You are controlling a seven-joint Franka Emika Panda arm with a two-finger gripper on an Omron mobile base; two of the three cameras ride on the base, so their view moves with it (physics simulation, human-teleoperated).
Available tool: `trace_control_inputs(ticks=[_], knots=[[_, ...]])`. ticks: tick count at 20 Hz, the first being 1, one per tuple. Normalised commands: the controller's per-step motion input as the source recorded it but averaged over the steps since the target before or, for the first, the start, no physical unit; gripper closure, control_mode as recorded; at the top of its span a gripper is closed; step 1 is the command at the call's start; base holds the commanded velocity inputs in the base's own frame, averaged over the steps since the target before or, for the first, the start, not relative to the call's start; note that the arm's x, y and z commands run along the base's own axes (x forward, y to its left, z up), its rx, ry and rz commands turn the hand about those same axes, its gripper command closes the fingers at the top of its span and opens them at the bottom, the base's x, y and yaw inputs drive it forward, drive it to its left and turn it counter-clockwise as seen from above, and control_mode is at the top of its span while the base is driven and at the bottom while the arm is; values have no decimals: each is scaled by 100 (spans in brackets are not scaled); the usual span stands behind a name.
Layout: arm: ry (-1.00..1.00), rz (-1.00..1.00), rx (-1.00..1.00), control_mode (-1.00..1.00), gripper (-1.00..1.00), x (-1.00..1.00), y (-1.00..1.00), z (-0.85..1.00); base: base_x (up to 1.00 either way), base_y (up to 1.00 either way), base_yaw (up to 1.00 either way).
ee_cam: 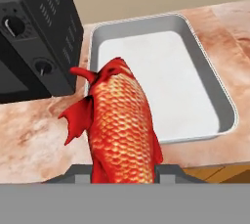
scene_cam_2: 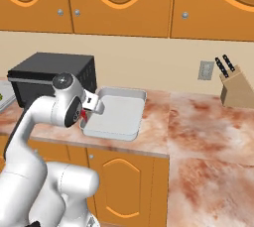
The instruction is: Place one broccoli and one fish in each tupperware on the nearby counter, to pack two identical lunches.
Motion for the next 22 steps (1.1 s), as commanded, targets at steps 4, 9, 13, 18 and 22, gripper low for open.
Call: trace_control_inputs(ticks=[4, 9, 13, 18, 22], knots=[[7, 0, 1, -100, 100, 51, 0, -23, 0, 0, 0], [2, 0, 0, -100, 100, 33, 0, -32, 0, 0, 0], [0, 0, 0, -100, 100, 16, 0, -31, 0, 0, 0], [0, 0, 0, -100, 100, 21, 0, -29, 0, 0, 0], [0, 0, 0, -100, 100, 23, 0, -26, 0, 0, 0]])
